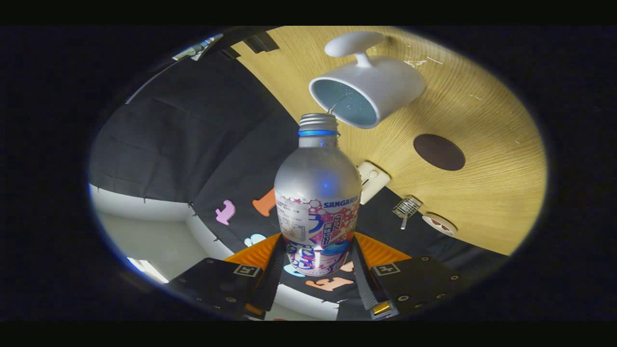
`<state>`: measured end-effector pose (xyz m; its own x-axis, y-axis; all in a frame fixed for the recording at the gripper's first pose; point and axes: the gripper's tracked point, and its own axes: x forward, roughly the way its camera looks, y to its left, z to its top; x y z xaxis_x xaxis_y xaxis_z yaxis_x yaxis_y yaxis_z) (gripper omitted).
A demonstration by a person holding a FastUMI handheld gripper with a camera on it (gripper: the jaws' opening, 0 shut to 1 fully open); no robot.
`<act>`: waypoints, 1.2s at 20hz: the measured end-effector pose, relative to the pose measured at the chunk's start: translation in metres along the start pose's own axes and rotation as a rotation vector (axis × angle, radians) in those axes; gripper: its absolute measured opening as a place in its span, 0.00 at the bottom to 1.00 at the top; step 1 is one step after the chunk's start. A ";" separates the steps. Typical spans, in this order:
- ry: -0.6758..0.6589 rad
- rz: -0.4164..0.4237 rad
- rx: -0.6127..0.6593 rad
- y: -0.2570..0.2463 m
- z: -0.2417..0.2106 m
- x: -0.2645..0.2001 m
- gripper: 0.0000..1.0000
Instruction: Take the bottle from table, then pour the juice into the cup, finally place the bottle on the coaster
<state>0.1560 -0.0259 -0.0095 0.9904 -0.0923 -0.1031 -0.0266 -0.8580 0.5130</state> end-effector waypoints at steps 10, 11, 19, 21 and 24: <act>-0.018 -0.090 -0.143 -0.025 0.005 0.003 0.69; -0.015 -0.113 -0.185 -0.035 0.004 0.005 0.69; 0.068 -0.238 -0.724 -0.080 0.002 -0.010 0.71; 0.091 -0.261 -0.851 -0.086 0.002 -0.008 0.71; 0.136 -0.302 -1.069 -0.099 -0.001 -0.003 0.72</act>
<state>0.1558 0.0600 -0.0592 0.9449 0.1587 -0.2862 0.2826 0.0453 0.9582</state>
